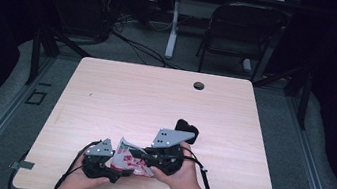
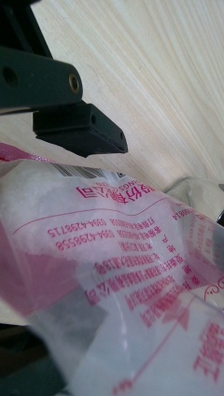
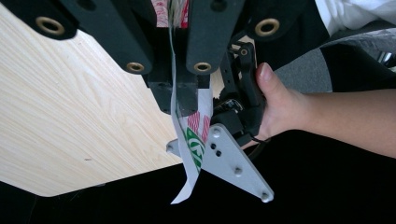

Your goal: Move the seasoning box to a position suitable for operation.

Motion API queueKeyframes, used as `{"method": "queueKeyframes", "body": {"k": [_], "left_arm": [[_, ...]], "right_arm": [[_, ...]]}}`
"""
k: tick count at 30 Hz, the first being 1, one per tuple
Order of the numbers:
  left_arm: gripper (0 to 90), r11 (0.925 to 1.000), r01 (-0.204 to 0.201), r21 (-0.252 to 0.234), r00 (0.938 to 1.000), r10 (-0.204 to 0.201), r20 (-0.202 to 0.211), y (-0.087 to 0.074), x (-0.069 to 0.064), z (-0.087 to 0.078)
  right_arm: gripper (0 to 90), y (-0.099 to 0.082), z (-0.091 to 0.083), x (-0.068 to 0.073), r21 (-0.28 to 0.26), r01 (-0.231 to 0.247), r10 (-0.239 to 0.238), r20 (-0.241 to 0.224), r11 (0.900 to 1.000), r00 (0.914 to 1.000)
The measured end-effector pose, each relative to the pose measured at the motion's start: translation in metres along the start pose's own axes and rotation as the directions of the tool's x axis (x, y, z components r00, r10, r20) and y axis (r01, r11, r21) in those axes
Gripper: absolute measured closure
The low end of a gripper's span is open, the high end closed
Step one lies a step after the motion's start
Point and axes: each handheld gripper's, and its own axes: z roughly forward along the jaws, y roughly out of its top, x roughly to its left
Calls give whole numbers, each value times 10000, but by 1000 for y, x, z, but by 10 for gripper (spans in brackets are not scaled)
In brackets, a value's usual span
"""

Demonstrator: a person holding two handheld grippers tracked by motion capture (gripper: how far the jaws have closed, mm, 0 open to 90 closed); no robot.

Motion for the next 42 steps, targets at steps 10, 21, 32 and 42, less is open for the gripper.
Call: {"method": "queueKeyframes", "body": {"k": [10,21,32,42], "left_arm": [[309,9997,209,103,9987,-213,462,-3,1,11],[306,9990,84,434,9986,-106,521,-7,1,22],[363,9946,-109,1036,9997,85,238,-14,2,28],[476,9937,-291,1084,9995,277,148,-14,2,26]], "right_arm": [[900,-4,-4,3,-130,35,-36,-73,9999,10000],[900,-5,-5,4,-198,59,-60,-44,9998,10000],[900,-1,0,3,-191,2,-2,3,9998,10000],[900,0,1,3,-233,-12,13,9,9997,10000]]}}
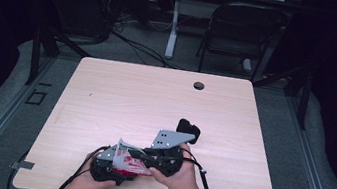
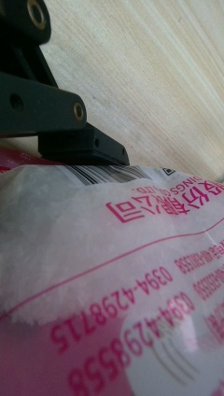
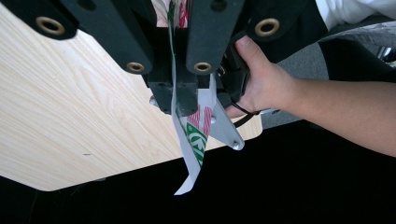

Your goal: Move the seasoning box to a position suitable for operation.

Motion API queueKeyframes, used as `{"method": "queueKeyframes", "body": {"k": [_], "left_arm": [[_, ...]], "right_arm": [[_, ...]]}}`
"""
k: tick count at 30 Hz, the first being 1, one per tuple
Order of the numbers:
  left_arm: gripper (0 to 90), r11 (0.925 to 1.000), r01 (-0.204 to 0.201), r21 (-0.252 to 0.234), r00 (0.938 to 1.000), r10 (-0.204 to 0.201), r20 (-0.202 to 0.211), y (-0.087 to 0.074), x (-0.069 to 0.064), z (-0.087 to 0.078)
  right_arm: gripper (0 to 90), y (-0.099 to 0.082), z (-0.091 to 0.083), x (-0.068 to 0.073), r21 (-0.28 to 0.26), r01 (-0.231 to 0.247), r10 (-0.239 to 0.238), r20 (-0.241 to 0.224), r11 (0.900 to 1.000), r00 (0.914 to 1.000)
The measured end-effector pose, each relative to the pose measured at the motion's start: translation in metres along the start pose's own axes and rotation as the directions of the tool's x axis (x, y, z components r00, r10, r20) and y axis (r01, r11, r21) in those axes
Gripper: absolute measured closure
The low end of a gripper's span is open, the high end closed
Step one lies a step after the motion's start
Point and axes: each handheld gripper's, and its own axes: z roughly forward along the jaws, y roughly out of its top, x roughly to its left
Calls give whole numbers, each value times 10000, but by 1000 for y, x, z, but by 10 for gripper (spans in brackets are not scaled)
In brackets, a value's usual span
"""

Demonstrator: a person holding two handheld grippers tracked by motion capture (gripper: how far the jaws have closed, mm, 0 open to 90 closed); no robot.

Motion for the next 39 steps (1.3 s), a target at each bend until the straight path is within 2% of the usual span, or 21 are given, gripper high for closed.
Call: {"method": "queueKeyframes", "body": {"k": [10,25,34,39], "left_arm": [[574,10000,-31,-47,9999,32,143,2,2,-7],[605,9991,-257,351,9996,261,-113,11,4,-27],[613,9972,-565,488,9954,601,-744,22,6,-35],[616,9953,-791,552,9897,850,-1155,29,7,-36]], "right_arm": [[900,2,-1,-2,-54,5,-5,0,10000,10000],[900,9,-6,-5,-204,-4,4,-32,9998,10000],[900,12,-12,-10,-412,-122,126,89,9991,9999],[900,12,-15,-12,-448,-156,164,165,9989,9997]]}}
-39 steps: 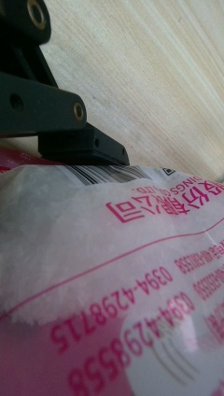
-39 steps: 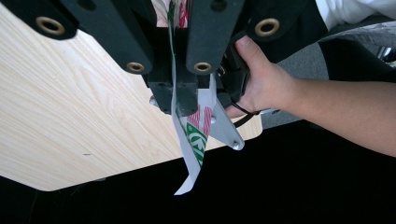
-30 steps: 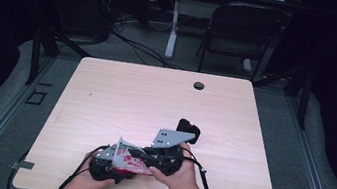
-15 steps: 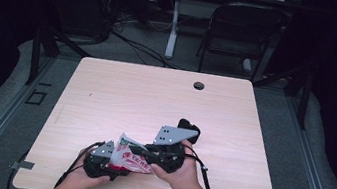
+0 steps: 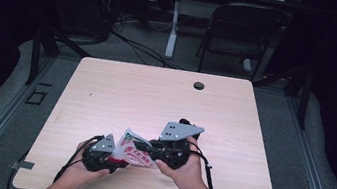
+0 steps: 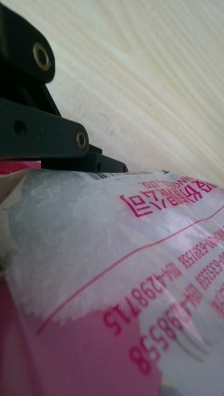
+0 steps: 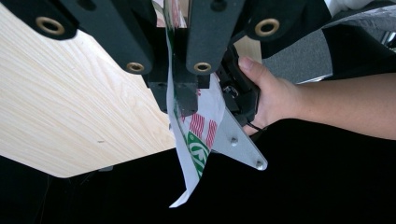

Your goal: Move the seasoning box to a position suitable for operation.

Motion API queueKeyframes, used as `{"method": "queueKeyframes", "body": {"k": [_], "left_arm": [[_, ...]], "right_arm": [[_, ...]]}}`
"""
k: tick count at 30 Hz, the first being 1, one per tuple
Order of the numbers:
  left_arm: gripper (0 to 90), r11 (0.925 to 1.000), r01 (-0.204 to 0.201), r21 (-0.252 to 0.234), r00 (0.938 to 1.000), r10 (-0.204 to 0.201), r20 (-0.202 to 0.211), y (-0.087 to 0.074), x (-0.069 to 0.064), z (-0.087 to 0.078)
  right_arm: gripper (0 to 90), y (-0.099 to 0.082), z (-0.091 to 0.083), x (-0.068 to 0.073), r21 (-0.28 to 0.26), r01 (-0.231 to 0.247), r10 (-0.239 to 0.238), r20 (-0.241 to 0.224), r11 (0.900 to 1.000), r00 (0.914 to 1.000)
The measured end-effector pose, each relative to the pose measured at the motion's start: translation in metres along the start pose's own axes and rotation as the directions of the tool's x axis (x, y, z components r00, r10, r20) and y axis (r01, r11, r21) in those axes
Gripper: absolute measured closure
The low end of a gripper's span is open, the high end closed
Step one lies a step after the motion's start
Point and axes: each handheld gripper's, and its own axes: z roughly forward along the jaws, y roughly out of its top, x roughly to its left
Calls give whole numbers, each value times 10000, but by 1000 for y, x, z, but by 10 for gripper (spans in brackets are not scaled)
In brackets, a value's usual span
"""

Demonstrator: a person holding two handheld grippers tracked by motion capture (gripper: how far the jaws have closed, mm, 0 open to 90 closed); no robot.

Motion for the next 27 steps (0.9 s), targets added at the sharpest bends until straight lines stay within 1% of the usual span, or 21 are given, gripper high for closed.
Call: {"method": "queueKeyframes", "body": {"k": [5,8,9,12,14,15,19,22,24,26,27], "left_arm": [[618,9998,-155,-93,9978,148,-649,8,2,1],[619,9996,-188,-198,9954,168,-947,13,4,3],[620,9996,-234,-128,9946,219,-1012,15,4,3],[621,9995,-242,-181,9922,218,-1230,18,6,6],[623,9993,-272,-257,9896,232,-1418,19,7,7],[623,9994,-280,-207,9886,246,-1483,20,8,7],[625,9992,-296,-264,9824,242,-1850,24,11,9],[626,9991,-247,-344,9771,169,-2121,27,13,11],[627,9989,-217,-405,9749,122,-2225,30,15,12],[627,9982,-177,-573,9704,34,-2417,32,16,13],[627,9985,-186,-518,9703,55,-2418,33,16,14]], "right_arm": [[900,0,-5,-3,-32,-115,115,120,9999,9999],[900,-1,-7,-6,-53,-185,186,200,9998,9996],[900,-1,-8,-7,-48,-227,228,213,9997,9995],[900,-2,-10,-9,-76,-347,349,305,9994,9989],[900,-4,-11,-11,-82,-408,410,340,9991,9986],[900,-5,-12,-11,-65,-441,443,370,9990,9983],[900,-8,-13,-14,-60,-584,586,440,9983,9973],[900,-10,-14,-16,-67,-671,673,486,9977,9965],[900,-12,-15,-18,-41,-718,719,551,9974,9959],[900,-13,-16,-19,-71,-775,778,604,9970,9951],[900,-14,-16,-20,-69,-806,809,613,9967,9948]]}}
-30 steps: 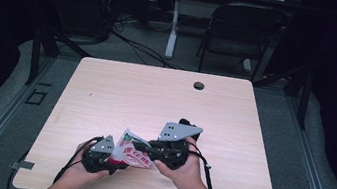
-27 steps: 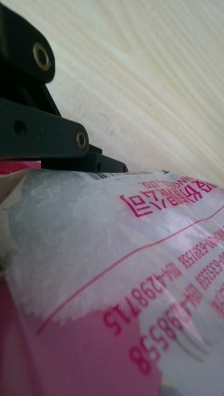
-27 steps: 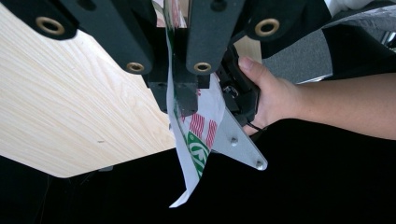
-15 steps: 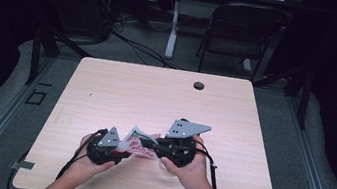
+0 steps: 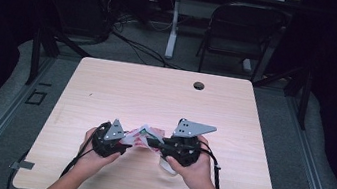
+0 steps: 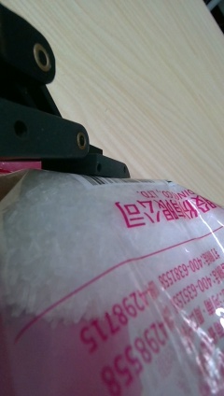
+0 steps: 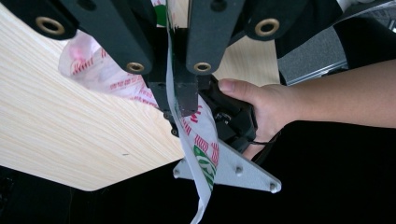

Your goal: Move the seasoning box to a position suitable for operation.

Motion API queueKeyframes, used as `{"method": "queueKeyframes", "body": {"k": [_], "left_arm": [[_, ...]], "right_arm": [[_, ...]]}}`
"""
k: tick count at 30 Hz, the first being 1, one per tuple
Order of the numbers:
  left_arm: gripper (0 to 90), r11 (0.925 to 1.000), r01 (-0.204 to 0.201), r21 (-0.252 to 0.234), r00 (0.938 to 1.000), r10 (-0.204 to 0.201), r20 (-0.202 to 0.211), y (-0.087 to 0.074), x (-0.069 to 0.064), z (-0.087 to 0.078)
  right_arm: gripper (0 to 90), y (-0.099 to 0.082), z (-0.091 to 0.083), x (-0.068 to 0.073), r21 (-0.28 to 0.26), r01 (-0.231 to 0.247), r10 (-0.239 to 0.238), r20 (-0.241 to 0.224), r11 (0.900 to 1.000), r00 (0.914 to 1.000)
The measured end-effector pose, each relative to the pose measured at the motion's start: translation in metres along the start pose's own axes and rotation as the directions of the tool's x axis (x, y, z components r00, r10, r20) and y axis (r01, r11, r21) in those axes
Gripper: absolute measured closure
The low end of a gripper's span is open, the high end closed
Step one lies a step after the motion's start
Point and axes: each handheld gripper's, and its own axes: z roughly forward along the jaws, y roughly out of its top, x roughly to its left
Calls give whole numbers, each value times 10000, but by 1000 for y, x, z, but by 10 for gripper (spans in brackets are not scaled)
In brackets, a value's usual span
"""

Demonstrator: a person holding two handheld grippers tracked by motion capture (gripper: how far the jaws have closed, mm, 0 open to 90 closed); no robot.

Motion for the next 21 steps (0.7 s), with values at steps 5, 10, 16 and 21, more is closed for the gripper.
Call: {"method": "queueKeyframes", "body": {"k": [5,10,16,21], "left_arm": [[628,9999,-96,-107,9997,94,-203,4,1,5],[627,9995,-293,-109,9981,287,-546,8,-1,8],[628,9973,-738,20,9905,735,-1164,12,-4,11],[628,9939,-1102,28,9801,1091,-1659,14,-7,12]], "right_arm": [[900,-2,-3,-4,25,-40,39,173,10000,9998],[900,-5,-6,-6,117,4,-9,405,9999,9992],[900,-10,-8,-11,112,-164,158,514,9998,9986],[900,-13,-10,-14,164,-187,177,590,9997,9981]]}}
